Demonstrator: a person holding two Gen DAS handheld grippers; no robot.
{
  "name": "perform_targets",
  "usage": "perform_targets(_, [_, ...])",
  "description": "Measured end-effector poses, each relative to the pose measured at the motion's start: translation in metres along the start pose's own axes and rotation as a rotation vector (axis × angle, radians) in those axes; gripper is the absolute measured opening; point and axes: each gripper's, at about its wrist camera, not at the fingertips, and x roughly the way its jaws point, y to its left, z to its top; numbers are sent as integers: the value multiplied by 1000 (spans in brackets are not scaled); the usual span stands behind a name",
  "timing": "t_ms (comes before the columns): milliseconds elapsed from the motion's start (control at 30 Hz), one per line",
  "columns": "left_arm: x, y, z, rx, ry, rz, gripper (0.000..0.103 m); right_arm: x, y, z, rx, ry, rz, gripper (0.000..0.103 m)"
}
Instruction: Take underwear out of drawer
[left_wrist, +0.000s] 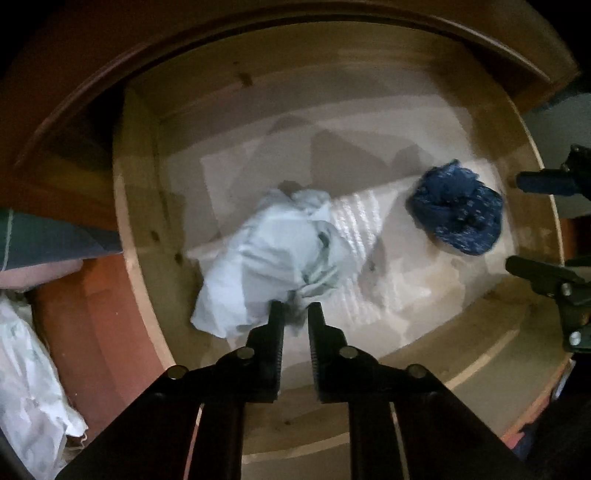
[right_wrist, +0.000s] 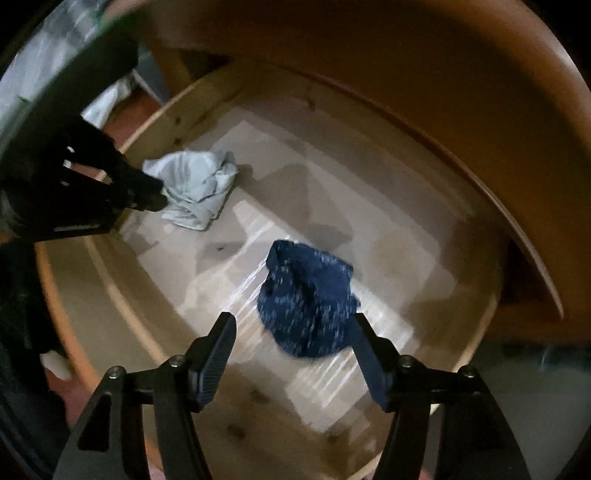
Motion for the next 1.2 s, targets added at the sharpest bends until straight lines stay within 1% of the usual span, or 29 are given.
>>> perform_targets(67, [-3, -1, 5, -20, -15, -26, 25, 11, 6, 10, -43, 23, -12, 65])
perform_targets(133, [-9, 2, 5, -22, -33, -36, 45, 23, 12, 18, -100, 50, -35, 65])
perform_targets(167, [-10, -2, 5, -10, -46, -33, 49, 31, 15, 22, -135, 61, -67, 65])
perform_targets(233, [-10, -15, 7, 12, -65, -9, 66, 44, 19, 27, -179, 72, -101, 65])
perform_targets(300, [-18, -19, 7, 28, -88, -6, 69, 59, 16, 30, -180, 107, -114, 65])
perform_targets(367, [-18, -15, 8, 36, -85, -26, 71, 65, 11, 30, -163, 139, -115, 65])
perform_targets(400, [-18, -15, 8, 40, -87, -29, 74, 64, 9, 30, -157, 140, -110, 65])
perform_targets(433, [-17, -16, 9, 51, -85, -27, 77, 64, 5, 29, -143, 144, -105, 65])
perform_targets(500, [-8, -8, 7, 70, -73, -14, 79, 67, 0, 27, -125, 162, -107, 65])
perform_targets(533, [-3, -3, 0, 72, -73, -4, 81, 69, -2, 26, -121, 172, -111, 64])
perform_targets(567, [3, -5, 1, 81, -53, -15, 81, 70, -3, 24, -123, 186, -114, 51])
perform_targets(600, [8, -6, 1, 83, -26, -34, 82, 71, -2, 21, -135, 194, -109, 49])
perform_targets(633, [8, -5, 0, 79, -10, -30, 82, 70, -1, 21, -139, 186, -111, 36])
perform_targets(700, [14, -8, 1, 95, 3, -2, 83, 67, 3, 18, -173, 185, -145, 31])
perform_targets(733, [18, -12, 2, 114, 19, 4, 86, 65, 5, 16, -185, 181, -155, 29])
perform_targets(800, [24, -17, 4, 143, 45, 34, 87, 54, 6, 13, -176, 160, -148, 28])
perform_targets(833, [26, -19, 6, 153, 55, 48, 89, 47, 6, 11, -160, 147, -137, 28])
perform_targets(900, [27, -19, 10, 163, 65, 63, 92, 30, 6, 8, -141, 110, -128, 28])
perform_targets(1000, [34, -18, 18, 172, 87, 86, 95, -4, 0, -1, -80, 31, -68, 28])
perform_targets(1067, [41, -18, 23, 173, 124, 91, 95, -23, -2, -9, -45, -21, -38, 28])
perform_targets(1200, [47, -20, 30, 186, 157, 115, 95, -43, -14, -24, 18, -83, -19, 28])
